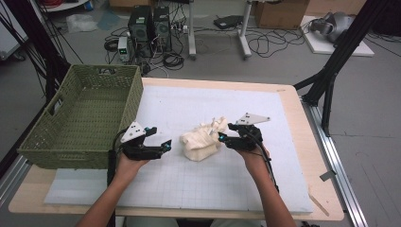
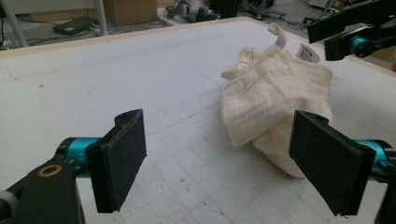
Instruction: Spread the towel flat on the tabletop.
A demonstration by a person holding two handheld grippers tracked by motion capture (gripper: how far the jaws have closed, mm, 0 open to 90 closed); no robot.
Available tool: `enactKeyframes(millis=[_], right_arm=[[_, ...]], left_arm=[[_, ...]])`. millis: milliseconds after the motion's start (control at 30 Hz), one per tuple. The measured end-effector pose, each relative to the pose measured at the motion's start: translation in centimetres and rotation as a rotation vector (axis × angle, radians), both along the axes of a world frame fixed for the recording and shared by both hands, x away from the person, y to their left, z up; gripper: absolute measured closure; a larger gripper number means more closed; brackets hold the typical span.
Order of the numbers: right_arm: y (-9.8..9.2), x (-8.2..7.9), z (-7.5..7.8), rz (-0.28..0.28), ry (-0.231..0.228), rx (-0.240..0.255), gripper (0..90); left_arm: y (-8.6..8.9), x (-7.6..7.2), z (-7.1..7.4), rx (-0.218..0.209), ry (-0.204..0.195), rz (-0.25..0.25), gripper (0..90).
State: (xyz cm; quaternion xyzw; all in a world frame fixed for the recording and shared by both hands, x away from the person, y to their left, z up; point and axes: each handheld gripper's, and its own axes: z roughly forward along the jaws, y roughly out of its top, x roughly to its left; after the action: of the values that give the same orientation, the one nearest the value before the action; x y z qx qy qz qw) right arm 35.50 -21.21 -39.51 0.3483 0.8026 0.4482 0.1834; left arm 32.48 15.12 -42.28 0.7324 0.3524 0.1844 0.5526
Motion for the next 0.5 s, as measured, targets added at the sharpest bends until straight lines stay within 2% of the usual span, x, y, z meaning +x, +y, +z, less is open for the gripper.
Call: enactKeyframes(millis=[100, 200, 233, 333, 367, 433, 467, 500], right_arm=[[1.3, 0.9, -0.4, -0.004, 0.004, -0.018, 46.5], [1.8, 1.6, -0.7, -0.005, 0.022, -0.021, 45.3], [2.3, 2.2, -1.0, -0.001, 0.033, -0.024, 44.7], [2.8, 2.6, -1.4, 0.003, 0.066, -0.028, 43.9], [3.1, 3.0, -2.0, 0.030, 0.104, -0.026, 45.8], [3.3, 3.1, -2.3, 0.032, 0.117, -0.039, 48.6], [3.5, 3.1, -2.6, 0.055, 0.128, -0.062, 62.4], [3.5, 3.1, -2.6, 0.055, 0.128, -0.062, 62.4]], left_arm=[[-0.1, 0.1, -0.1, -0.006, 0.004, -0.001, 19.4], [0.0, 0.1, -0.1, -0.008, 0.005, -0.002, 19.5], [0.0, 0.1, -0.1, -0.011, 0.004, -0.002, 19.5], [0.0, 0.2, -0.1, -0.011, 0.004, -0.004, 19.5], [0.0, 0.2, -0.1, -0.012, 0.008, -0.003, 19.6], [0.0, 0.2, -0.1, -0.012, 0.009, -0.004, 19.6], [0.1, 0.2, -0.2, -0.014, 0.010, -0.003, 19.6], [0.1, 0.2, -0.2, -0.014, 0.010, -0.003, 19.7]])
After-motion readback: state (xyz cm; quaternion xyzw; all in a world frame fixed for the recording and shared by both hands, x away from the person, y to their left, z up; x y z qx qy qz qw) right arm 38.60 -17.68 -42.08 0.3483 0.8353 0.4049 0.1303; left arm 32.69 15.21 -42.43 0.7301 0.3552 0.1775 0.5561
